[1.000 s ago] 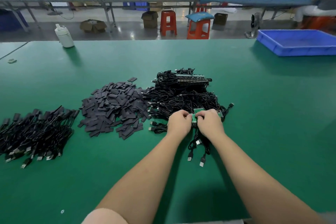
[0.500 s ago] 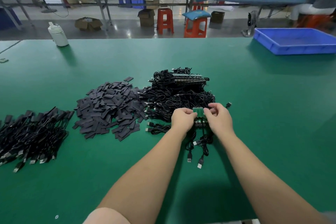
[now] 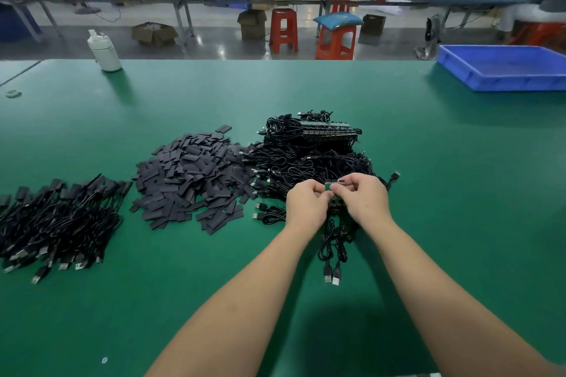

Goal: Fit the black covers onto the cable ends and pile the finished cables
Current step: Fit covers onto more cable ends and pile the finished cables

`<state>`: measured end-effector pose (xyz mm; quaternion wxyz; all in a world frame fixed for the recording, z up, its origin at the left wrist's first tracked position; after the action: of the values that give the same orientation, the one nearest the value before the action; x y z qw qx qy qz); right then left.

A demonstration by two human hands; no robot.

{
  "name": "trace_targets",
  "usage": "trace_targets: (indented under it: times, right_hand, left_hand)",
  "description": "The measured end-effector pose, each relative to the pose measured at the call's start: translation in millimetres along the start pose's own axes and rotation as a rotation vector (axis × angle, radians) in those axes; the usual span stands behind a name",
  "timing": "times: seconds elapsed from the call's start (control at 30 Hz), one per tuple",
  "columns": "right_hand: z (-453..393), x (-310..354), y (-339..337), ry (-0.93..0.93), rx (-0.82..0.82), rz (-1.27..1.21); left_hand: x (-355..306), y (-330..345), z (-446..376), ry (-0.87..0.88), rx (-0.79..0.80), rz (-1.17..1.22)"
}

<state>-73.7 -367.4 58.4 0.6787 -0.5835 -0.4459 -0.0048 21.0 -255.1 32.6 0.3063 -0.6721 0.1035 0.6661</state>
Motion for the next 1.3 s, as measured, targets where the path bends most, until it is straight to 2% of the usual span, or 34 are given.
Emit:
trace_targets:
  times: [0.27,0.43,0.53,0.63,0.67,0.7,0.77,0.8,0.83,0.93,1.03,1.1,1.2,1.3]
  right_hand:
    - [15,15,2,-0.035,-0.137,0.069]
    - [5,-14,-8,0.054,-0.128,0.040]
    - [0,-31,-18,0.089,-0.092,0.221]
    - [5,-9,-26,-0.105,-0.199,0.286]
    - [8,4,-22,-0.187,-0.152,0.216]
    - [11,15,-12,-0.213,-0.016,0.113]
    - [27,35,21,-0.154,0.385,-0.156]
    - [36,42,34,-0.138,0.502,-0.248]
    - [42,51,41,-0.163,0.544,-0.291]
    - [50,64,54,-0.246,0.464,-0.314]
    - [50,59,66,-0.191,0.422,-0.290]
    - [52,51,76,-0.124,0.458,-0.299]
    - [58,41,90,-0.057,0.554,-0.249]
    - [65,36,105,-0.031,0.647,-0.233]
  left_hand:
    - [-4,-6,12,0.046,-0.149,-0.040]
    - [-2,-42,6,0.059,-0.233,-0.018]
    - [-9,-61,3,0.154,-0.105,-0.066]
    - [-15,-70,5,0.163,0.094,-0.038]
    - [-17,-71,7,0.164,0.155,-0.027]
    - [-21,-73,9,0.173,0.203,-0.018]
    - [-26,-77,11,0.180,0.250,0.045]
    - [-28,-80,12,0.171,0.247,0.105]
    - [-27,-84,12,0.159,0.227,0.164]
    - [-14,-101,9,0.123,0.144,0.174]
    - [9,-112,5,0.054,0.198,0.162]
    - [29,-130,-4,0.036,0.148,-0.007]
    - [57,-176,-19,0.038,-0.061,-0.644]
    - [91,-207,-28,-0.058,-0.062,-0.850]
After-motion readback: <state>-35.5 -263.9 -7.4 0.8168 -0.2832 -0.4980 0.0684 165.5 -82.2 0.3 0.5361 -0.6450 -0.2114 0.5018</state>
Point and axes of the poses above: each hand's wrist, its own z-axis away from the middle knuckle, its own y-axis out of the palm, x = y × z, the point moved 7 cm from there along -z, towards the middle knuckle, and after that the axes turned 12 degrees about z, right-handed, at the moved point
